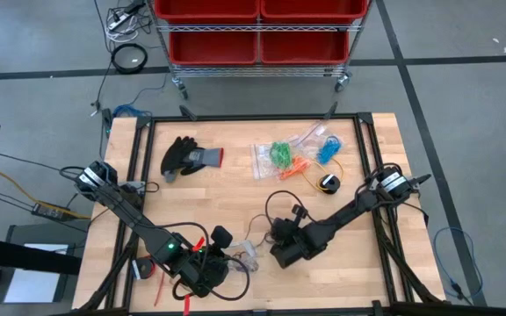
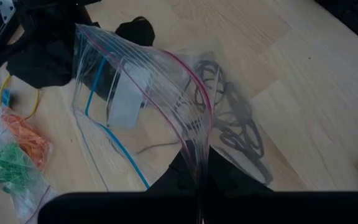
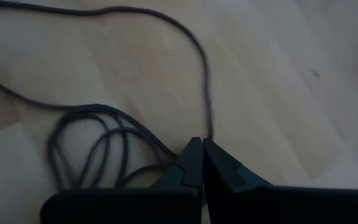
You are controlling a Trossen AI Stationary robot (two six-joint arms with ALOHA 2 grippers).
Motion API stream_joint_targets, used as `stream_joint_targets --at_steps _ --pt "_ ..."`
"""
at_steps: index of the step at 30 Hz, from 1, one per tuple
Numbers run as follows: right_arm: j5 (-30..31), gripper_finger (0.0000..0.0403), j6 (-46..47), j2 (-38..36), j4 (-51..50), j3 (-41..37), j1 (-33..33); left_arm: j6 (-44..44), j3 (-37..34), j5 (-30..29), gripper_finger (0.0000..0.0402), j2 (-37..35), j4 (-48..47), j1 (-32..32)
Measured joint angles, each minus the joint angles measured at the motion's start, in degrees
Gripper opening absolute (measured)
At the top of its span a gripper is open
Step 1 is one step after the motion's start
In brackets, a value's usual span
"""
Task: Sort rubber bands
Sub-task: Put the black rubber band into the transparent zip bag
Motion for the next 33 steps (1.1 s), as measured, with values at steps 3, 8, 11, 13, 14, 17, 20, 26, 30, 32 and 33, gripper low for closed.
stream_joint_targets --at_steps 3,8,11,13,14,17,20,26,30,32,33 --pt "2.86 0.0000 1.87 0.00 -0.48 0.04 0.82 0.00 0.00 0.00 0.0002 0.00 -0.01 0.00" --pt "5.65 0.0000 2.52 -0.04 1.35 0.09 1.49 0.00 0.00 -0.02 0.0002 0.00 0.00 0.00" --pt "8.20 0.0000 2.30 -1.26 2.68 0.12 1.90 -0.01 0.00 -0.02 0.0002 0.00 -0.01 0.00" --pt "10.72 0.0000 1.70 -2.85 3.29 0.15 2.38 0.00 0.00 -0.04 0.0002 0.00 0.00 0.00" --pt "12.03 0.0000 1.06 -3.81 3.70 0.17 2.57 -0.01 0.00 -0.04 0.0002 0.00 0.04 0.00" --pt "15.46 0.0000 -2.55 -7.05 5.97 0.17 3.21 -0.01 0.00 -0.04 0.0002 0.00 0.02 0.00" --pt "17.04 0.0000 -9.03 -10.11 11.39 0.24 3.55 0.00 0.00 -0.06 0.0002 0.00 0.03 0.00" --pt "17.13 0.0000 -26.50 -13.18 27.41 0.33 3.40 -0.02 0.00 -0.09 0.0002 0.00 0.09 0.00" --pt "16.29 0.0000 -27.37 -13.18 26.91 0.35 2.42 -0.02 0.00 -0.11 0.0002 0.00 0.10 0.00" --pt "14.12 0.0000 -24.17 -13.18 22.31 0.37 1.65 -0.02 0.00 -0.09 0.0002 0.00 0.07 0.00" --pt "12.84 0.0002 -21.54 -13.16 19.44 0.35 1.27 -0.02 0.00 -0.11 0.0002 0.00 0.07 0.00"
